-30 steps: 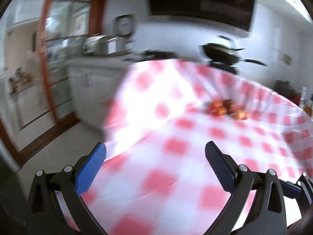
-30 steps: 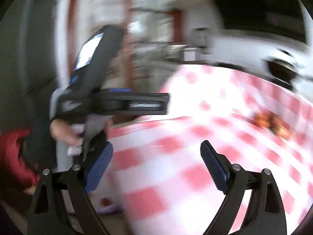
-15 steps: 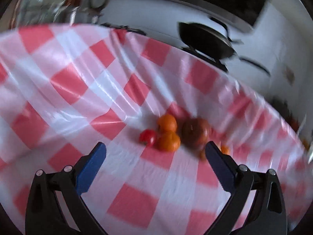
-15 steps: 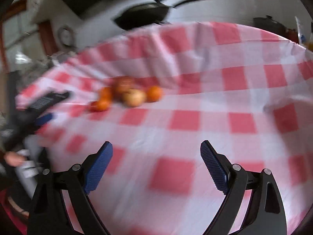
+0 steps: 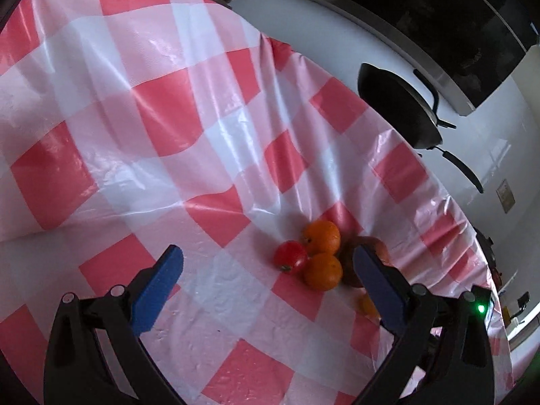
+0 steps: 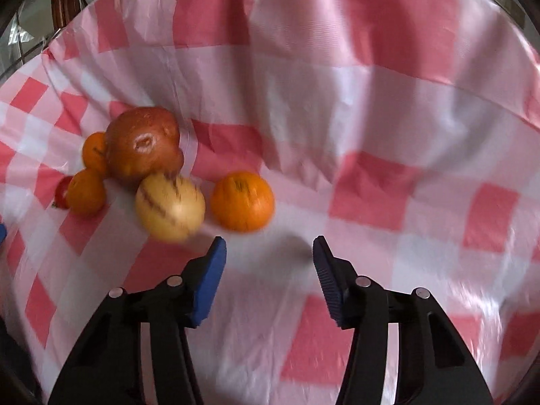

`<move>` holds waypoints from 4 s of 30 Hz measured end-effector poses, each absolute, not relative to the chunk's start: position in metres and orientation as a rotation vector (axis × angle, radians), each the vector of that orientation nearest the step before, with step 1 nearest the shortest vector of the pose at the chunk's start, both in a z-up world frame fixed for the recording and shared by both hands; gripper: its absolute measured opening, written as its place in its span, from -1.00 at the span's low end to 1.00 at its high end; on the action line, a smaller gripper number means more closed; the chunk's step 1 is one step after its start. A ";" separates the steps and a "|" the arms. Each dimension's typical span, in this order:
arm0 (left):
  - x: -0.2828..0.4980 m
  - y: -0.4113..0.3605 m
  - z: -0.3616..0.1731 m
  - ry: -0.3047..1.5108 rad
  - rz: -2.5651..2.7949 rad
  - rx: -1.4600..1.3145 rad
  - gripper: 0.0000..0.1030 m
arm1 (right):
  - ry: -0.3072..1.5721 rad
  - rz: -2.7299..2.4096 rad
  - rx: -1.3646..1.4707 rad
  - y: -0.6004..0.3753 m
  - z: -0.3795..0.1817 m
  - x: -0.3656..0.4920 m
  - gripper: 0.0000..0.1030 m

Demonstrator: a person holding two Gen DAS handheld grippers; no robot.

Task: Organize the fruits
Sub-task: 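Grasp a red tomato with the left tool while the right tool grasps an orange, then carry the tomato and orange in both tools over the white box, then open the left tool to drop the tomato while the right tool drops the orange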

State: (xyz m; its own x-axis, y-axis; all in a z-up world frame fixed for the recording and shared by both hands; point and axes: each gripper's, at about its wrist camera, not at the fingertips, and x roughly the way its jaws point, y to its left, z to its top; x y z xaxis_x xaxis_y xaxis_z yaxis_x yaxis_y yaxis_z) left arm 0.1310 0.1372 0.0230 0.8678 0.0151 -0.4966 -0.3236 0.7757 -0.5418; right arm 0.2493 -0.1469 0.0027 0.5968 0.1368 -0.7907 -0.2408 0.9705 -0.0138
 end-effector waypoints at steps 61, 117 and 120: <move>0.101 0.088 0.048 0.681 0.058 -0.165 -0.41 | 0.736 0.276 0.489 -0.226 0.018 0.205 -0.28; -0.338 0.334 -0.062 0.885 0.615 -0.227 -0.39 | 0.863 1.290 -0.704 0.180 -0.043 -0.316 -0.28; -0.337 0.342 -0.095 0.991 0.614 -0.247 -0.39 | 0.948 1.285 -0.797 0.203 -0.074 -0.320 -0.28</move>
State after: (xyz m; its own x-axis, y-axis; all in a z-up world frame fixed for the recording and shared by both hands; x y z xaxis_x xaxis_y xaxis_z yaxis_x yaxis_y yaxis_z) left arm -0.3370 0.3424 -0.0948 0.3975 0.3701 -0.8397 -0.5871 0.8058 0.0773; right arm -0.3201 0.2027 -0.0735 0.0295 0.4156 -0.9091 -0.9912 0.1297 0.0271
